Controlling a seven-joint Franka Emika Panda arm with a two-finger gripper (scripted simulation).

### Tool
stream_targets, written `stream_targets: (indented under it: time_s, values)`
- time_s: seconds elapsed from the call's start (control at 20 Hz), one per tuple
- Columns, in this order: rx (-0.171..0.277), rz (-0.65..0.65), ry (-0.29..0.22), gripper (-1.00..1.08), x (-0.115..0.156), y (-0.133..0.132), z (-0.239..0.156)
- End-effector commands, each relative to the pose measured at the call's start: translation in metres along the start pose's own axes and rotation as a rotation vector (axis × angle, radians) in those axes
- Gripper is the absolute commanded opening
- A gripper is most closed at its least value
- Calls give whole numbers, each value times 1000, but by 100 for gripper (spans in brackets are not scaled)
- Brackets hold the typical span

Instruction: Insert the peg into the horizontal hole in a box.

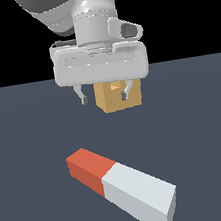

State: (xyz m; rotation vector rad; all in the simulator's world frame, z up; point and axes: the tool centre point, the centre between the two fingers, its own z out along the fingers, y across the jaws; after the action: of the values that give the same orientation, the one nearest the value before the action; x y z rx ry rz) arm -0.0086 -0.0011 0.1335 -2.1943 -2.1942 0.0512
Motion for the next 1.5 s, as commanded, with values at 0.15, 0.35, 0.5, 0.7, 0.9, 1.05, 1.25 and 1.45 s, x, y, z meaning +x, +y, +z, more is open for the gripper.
stream_targets:
  time_s: [0.15, 0.35, 0.5, 0.7, 0.9, 1.05, 1.25, 1.45]
  values:
    - [0, -5, 0, 100, -1, 0, 0]
    - [-1, -26, -1, 100, -5, -1, 2]
    - [-3, -53, -2, 100, -10, -3, 4]
    - [-5, -103, -3, 100, -19, -5, 7]
    - [-9, -170, -5, 100, -32, -7, 12]
    - [-12, -230, -7, 100, -44, -8, 16]
    - [-16, -311, -9, 100, -60, -8, 22]
    - [-20, -393, -12, 100, -76, -6, 28]
